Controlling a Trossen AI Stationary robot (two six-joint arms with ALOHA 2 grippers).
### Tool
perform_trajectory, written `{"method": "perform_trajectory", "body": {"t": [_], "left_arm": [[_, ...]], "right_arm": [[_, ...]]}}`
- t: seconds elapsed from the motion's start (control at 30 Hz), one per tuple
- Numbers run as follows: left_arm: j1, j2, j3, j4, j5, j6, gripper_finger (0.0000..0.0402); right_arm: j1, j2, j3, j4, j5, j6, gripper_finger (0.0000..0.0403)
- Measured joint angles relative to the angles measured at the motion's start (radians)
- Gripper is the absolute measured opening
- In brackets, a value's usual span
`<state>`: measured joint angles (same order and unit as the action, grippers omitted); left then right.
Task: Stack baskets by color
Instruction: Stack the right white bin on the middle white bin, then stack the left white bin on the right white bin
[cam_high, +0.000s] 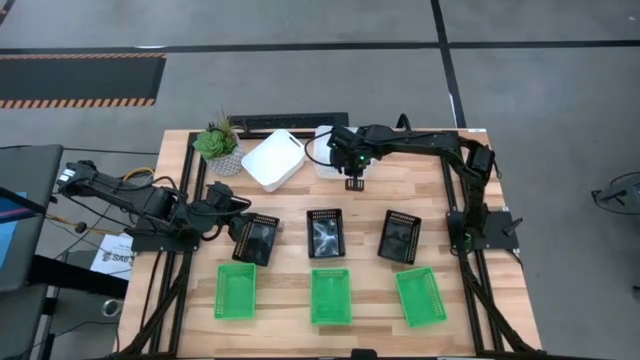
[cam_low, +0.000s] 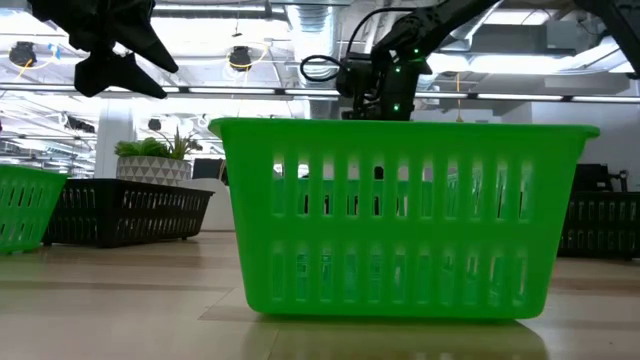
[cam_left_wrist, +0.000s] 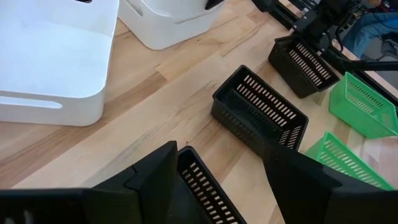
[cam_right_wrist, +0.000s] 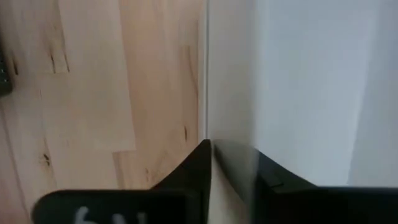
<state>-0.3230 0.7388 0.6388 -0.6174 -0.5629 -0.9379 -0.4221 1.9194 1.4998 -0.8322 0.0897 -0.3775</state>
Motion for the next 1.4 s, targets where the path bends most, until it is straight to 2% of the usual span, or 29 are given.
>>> {"method": "perform_trajectory", "body": {"t": [0.23,0.47,0.7,1.07,1.17,1.4], "left_arm": [[0.000,0.000,0.000,0.000,0.000,0.000,0.0224],[0.000,0.000,0.000,0.000,0.007,-0.001,0.0224],[0.000,0.000,0.000,0.001,0.008,-0.001,0.0224],[0.000,0.000,0.000,0.002,0.008,-0.001,0.0224],[0.000,0.000,0.000,0.003,0.008,-0.005,0.0224],[-0.002,0.000,0.000,0.001,0.040,-0.010,0.0224]], "right_arm": [[0.000,0.000,0.000,0.004,0.041,0.010,0.0168],[0.015,-0.036,0.088,-0.042,0.044,0.032,0.0207],[0.095,-0.037,0.246,0.009,0.043,0.033,0.0212],[0.194,0.000,0.249,0.388,0.043,-0.018,0.0208],[0.197,0.050,0.267,0.473,0.040,-0.013,0.0207],[0.202,0.263,0.452,0.425,0.035,0.016,0.0208]]}}
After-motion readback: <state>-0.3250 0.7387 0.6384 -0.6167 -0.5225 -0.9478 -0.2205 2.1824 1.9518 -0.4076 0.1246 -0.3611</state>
